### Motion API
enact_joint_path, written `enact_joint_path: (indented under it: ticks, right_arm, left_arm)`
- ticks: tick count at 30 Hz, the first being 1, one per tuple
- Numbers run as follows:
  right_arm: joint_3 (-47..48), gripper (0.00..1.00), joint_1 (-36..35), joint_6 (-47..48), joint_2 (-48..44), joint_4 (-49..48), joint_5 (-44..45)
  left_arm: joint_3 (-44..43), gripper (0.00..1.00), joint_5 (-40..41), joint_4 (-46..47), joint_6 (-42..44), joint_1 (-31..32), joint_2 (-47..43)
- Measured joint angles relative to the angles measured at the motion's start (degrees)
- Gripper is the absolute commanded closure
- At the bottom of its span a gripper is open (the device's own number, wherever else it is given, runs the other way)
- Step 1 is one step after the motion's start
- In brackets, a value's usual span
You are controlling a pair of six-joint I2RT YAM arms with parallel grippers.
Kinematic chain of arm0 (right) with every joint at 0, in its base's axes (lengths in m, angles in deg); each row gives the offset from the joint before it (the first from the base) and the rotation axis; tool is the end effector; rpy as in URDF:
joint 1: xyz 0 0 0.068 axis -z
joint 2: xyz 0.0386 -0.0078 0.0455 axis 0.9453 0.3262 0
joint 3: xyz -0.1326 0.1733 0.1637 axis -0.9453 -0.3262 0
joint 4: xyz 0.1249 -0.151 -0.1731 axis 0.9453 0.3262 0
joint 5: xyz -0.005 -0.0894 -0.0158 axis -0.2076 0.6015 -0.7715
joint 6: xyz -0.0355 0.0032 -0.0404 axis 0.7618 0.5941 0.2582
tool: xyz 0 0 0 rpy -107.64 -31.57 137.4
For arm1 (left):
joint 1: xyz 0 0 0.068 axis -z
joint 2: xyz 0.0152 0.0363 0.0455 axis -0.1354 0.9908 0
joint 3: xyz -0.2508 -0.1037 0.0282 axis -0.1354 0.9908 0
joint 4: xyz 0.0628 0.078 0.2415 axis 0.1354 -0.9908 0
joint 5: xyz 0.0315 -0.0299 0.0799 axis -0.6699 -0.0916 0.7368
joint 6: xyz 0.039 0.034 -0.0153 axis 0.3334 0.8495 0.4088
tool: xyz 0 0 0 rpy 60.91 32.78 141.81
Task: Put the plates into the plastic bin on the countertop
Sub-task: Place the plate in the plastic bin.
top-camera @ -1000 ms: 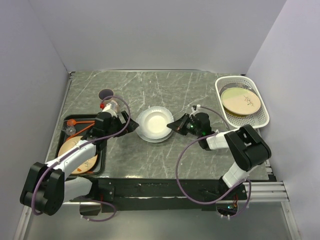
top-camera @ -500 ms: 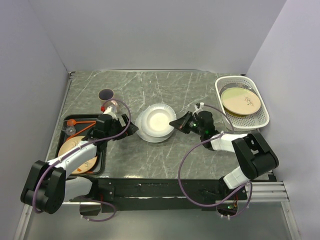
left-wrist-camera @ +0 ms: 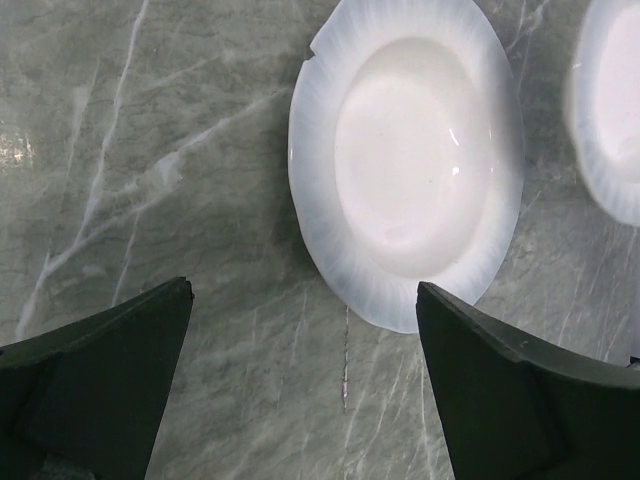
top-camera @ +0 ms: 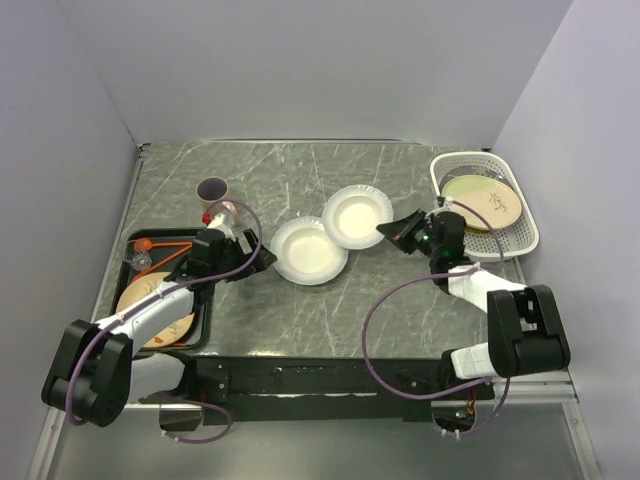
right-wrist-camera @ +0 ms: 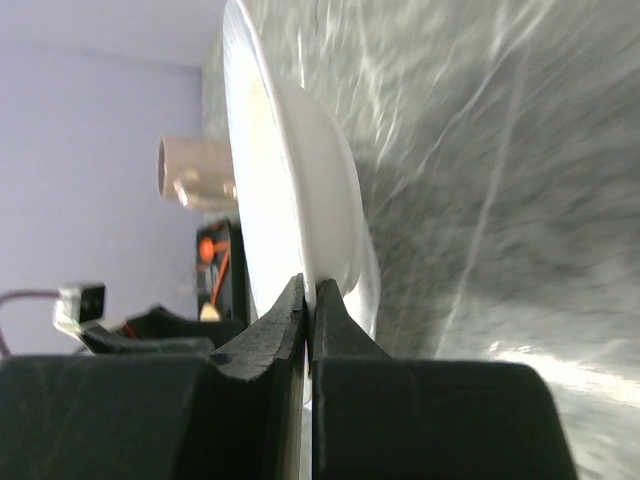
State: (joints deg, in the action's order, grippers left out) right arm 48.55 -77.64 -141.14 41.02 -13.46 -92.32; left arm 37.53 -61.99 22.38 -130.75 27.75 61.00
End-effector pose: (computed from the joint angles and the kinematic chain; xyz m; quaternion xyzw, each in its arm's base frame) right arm 0.2725 0.0478 0.1918 0.2047 0.7750 0.4511 0.3925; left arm 0.2202 -0.0860 0.1885 -0.1229 0.8707 -0.2997 0.3701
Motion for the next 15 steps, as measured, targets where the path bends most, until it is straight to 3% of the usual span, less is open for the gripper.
enact_joint_path:
  ticks: [15]
  right_arm:
    - [0.5,1.00,19.4,3.8,-8.5,11.7,-3.0]
  left_arm:
    - [0.8,0.01,-1.5,3.3,-0.4,0.8,2.8]
